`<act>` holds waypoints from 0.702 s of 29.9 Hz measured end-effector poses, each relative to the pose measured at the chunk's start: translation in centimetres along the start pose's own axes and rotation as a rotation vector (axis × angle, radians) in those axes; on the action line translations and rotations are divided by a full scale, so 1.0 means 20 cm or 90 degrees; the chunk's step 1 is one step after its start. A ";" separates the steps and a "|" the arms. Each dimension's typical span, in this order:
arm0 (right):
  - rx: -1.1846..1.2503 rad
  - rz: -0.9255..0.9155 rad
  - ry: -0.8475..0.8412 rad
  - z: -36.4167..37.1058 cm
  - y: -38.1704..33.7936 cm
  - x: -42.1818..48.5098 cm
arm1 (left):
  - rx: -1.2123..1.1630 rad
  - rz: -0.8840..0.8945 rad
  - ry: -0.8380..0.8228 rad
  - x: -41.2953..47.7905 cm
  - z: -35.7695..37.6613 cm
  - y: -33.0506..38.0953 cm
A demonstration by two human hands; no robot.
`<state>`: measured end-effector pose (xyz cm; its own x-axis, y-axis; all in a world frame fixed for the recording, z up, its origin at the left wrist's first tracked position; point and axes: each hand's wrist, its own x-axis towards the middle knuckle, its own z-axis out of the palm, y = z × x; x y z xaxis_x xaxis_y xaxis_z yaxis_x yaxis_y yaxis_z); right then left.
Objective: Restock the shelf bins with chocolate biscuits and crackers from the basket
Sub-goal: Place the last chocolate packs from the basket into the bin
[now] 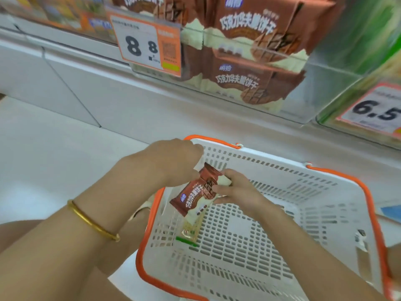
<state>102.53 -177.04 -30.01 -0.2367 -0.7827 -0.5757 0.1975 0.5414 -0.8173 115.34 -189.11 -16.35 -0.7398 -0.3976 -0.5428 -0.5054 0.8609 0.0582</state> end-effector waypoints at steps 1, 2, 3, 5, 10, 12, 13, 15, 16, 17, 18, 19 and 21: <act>0.032 -0.061 0.016 -0.03 -0.09 -0.08 | -0.041 -0.004 0.011 0.00 -0.03 0.00; 0.066 -0.122 0.038 -0.06 -0.18 -0.16 | -0.092 -0.005 0.028 -0.01 -0.07 0.01; 0.106 -0.180 0.061 -0.09 -0.26 -0.23 | -0.147 -0.005 0.044 -0.02 -0.11 0.01; 0.180 -0.269 0.090 -0.13 -0.39 -0.36 | -0.223 0.007 0.087 -0.05 -0.20 0.03; 0.065 -0.427 0.184 -0.15 -0.65 -0.58 | -0.335 0.099 0.354 -0.15 -0.38 0.03; -0.087 -0.525 0.289 -0.16 -0.77 -0.64 | -0.392 0.120 0.491 -0.17 -0.44 0.03; -0.156 -0.563 0.342 -0.16 -0.83 -0.66 | -0.405 0.130 0.559 -0.17 -0.47 0.04; -0.238 -0.613 0.432 -0.15 -0.94 -0.67 | -0.426 0.142 0.682 -0.15 -0.51 0.06; -0.253 -0.634 0.462 -0.15 -0.98 -0.65 | -0.430 0.142 0.732 -0.14 -0.52 0.07; -0.264 -0.654 0.489 -0.15 -1.01 -0.63 | -0.424 0.137 0.774 -0.12 -0.54 0.07; -0.276 -0.669 0.512 -0.15 -1.04 -0.61 | -0.410 0.127 0.807 -0.10 -0.54 0.07; -0.299 -0.680 0.537 -0.15 -1.05 -0.58 | -0.395 0.116 0.831 -0.08 -0.55 0.07; -0.375 -0.685 0.596 -0.16 -1.07 -0.52 | -0.361 0.091 0.858 -0.05 -0.56 0.06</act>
<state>97.73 -179.51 -6.53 -0.5529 -0.5247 0.6474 -0.7901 0.0831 -0.6074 110.42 -191.25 -6.38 -0.4819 -0.5848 0.6525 -0.2614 0.8068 0.5299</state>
